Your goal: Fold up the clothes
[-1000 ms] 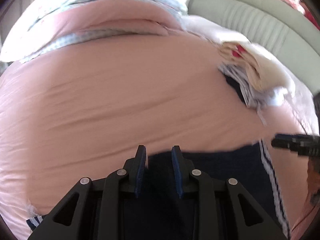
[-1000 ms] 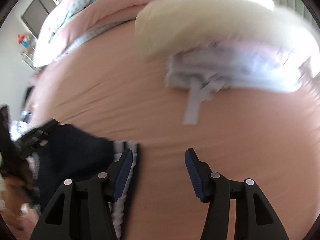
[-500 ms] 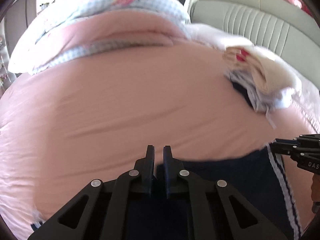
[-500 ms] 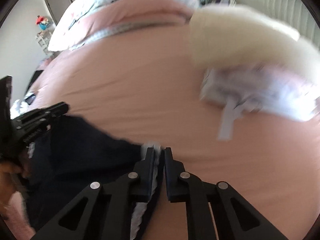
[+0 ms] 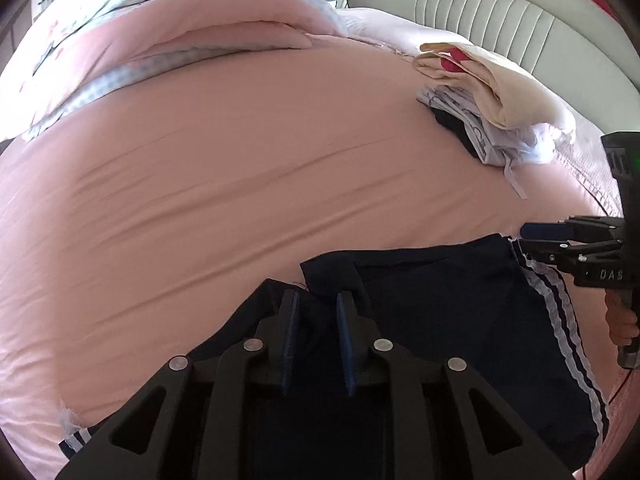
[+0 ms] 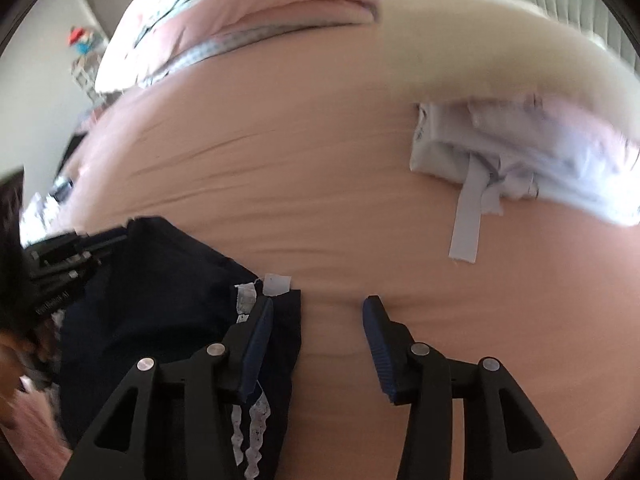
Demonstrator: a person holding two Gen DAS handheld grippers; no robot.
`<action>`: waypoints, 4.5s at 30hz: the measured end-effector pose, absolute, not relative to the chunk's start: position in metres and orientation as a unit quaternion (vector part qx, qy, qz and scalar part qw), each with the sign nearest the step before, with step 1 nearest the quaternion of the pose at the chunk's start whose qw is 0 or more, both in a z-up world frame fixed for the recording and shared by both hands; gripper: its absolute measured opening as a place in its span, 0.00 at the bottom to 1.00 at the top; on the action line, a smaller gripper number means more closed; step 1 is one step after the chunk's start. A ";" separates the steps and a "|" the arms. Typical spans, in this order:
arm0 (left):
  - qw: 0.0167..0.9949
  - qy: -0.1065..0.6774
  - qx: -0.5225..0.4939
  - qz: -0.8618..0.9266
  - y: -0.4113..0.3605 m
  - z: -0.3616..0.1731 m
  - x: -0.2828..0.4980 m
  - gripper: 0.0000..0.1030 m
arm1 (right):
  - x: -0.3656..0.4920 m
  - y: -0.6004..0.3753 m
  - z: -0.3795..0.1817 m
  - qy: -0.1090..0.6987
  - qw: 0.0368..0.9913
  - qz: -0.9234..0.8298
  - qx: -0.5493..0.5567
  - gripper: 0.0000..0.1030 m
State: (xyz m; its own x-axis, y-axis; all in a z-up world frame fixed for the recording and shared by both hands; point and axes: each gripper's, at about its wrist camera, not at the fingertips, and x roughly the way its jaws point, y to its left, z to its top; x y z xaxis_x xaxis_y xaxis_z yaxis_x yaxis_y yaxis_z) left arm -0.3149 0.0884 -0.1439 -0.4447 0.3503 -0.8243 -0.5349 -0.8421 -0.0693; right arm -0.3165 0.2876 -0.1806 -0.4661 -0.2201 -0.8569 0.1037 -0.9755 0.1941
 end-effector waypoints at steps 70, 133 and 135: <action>0.196 0.061 -0.435 0.877 0.139 -0.144 -0.370 0.24 | -0.329 0.390 -0.189 0.010 0.005 -0.871 0.492 0.45; 0.116 -0.291 -0.548 0.776 -0.054 -0.160 -0.067 0.12 | -0.178 0.361 -0.199 -0.168 0.130 -0.779 0.590 0.09; 0.106 -0.300 -0.539 0.779 -0.063 -0.150 -0.066 0.14 | -0.179 0.363 -0.188 -0.166 0.129 -0.788 0.578 0.12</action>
